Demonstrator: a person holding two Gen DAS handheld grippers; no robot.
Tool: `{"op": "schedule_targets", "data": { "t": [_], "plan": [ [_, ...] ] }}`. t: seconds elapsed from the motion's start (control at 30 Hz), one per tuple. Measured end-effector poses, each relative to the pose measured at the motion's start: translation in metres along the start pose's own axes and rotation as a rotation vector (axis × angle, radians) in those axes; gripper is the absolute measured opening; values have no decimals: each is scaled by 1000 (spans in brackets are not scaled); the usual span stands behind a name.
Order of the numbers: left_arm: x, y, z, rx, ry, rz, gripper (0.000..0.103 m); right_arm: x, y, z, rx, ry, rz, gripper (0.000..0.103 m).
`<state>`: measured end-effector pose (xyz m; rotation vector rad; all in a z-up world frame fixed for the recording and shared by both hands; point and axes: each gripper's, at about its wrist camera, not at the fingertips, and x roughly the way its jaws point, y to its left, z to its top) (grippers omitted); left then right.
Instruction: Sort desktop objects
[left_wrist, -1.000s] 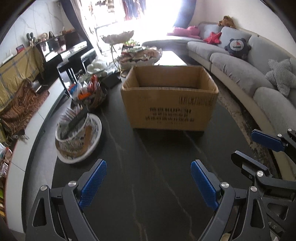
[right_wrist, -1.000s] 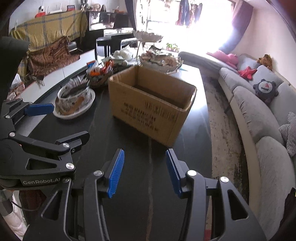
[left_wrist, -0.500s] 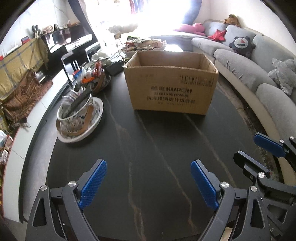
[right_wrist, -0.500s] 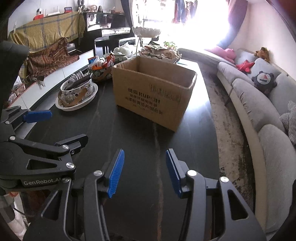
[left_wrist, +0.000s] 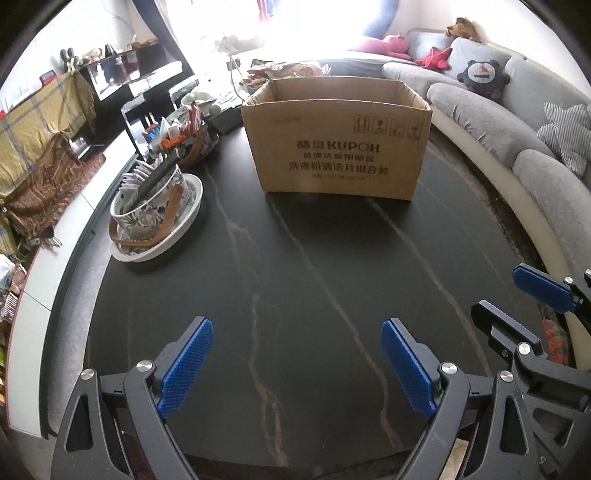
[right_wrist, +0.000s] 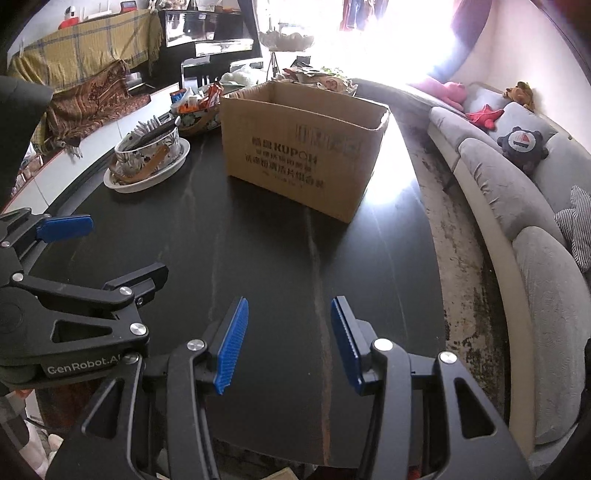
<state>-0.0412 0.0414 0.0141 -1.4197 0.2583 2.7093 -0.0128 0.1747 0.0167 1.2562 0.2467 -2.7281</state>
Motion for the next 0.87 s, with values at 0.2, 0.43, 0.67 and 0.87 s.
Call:
{"op": "schedule_targets", "data": {
  "t": [0.2, 0.43, 0.67, 0.87],
  "plan": [
    [-1, 1, 0, 1, -4, -3, 90, -3, 1, 0, -7, -4, -4, 44],
    [-4, 0, 0, 10, -21, 3, 90, -4, 2, 1, -12, -5, -2, 44],
    [-7, 1, 0, 14, -37, 12, 90, -5, 3, 3, -17, -4, 1, 44],
    [-9, 1, -1, 16, -44, 17, 90, -5, 4, 3, -22, -7, -2, 44]
  ]
}}
